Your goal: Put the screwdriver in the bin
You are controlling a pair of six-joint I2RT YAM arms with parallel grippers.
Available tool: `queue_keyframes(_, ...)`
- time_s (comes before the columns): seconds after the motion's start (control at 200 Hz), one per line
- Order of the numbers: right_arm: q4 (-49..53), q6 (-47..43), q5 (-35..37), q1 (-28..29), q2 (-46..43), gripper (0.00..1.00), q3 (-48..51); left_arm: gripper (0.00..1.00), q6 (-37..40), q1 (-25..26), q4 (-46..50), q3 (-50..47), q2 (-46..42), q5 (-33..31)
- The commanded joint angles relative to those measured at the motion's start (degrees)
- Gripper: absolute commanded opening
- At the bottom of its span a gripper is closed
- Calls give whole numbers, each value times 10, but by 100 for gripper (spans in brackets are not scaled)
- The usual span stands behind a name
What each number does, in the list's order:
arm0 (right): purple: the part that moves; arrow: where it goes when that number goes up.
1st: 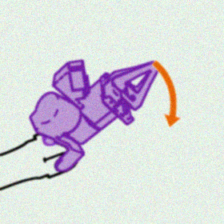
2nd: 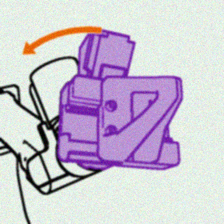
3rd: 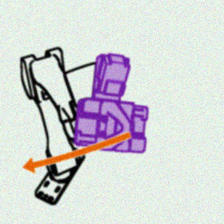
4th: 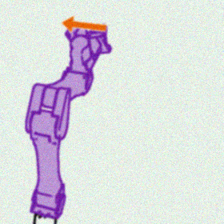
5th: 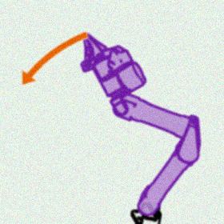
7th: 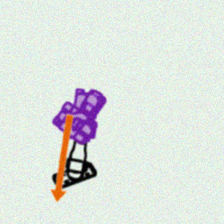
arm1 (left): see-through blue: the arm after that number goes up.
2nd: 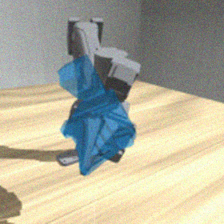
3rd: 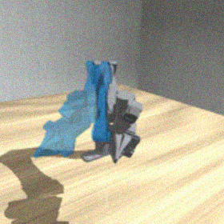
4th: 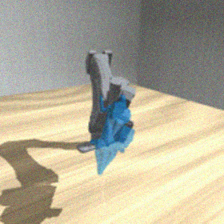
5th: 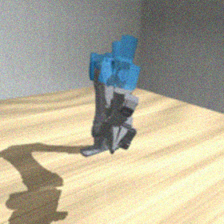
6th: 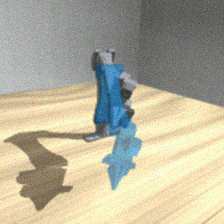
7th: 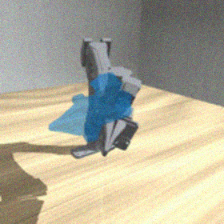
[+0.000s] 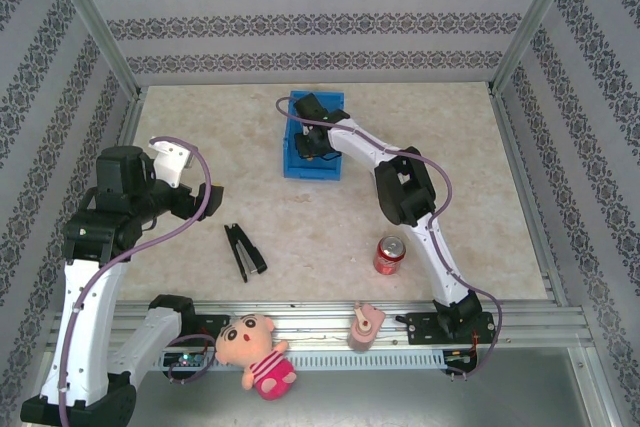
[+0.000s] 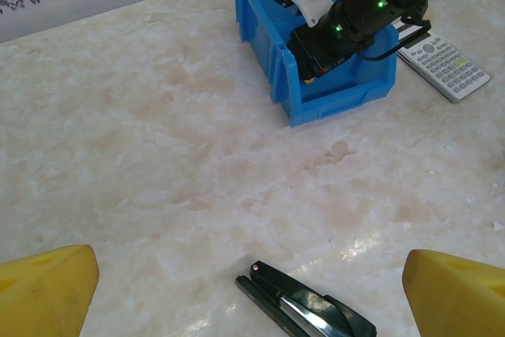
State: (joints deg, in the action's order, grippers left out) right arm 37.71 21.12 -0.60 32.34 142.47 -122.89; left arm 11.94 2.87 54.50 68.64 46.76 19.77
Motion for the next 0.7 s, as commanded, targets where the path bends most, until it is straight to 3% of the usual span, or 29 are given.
queue_keyframes(0.0,9,8,-5,-5,12,27,-18,99,-7,-8,0,3,-6,10)
queue_keyframes(0.17,10,9,-4,-5,10,32,-19,99,-7,-8,1,8,-4,12)
queue_keyframes(0.694,25,-12,46,0,-56,35,-14,99,-6,-8,0,10,1,2)
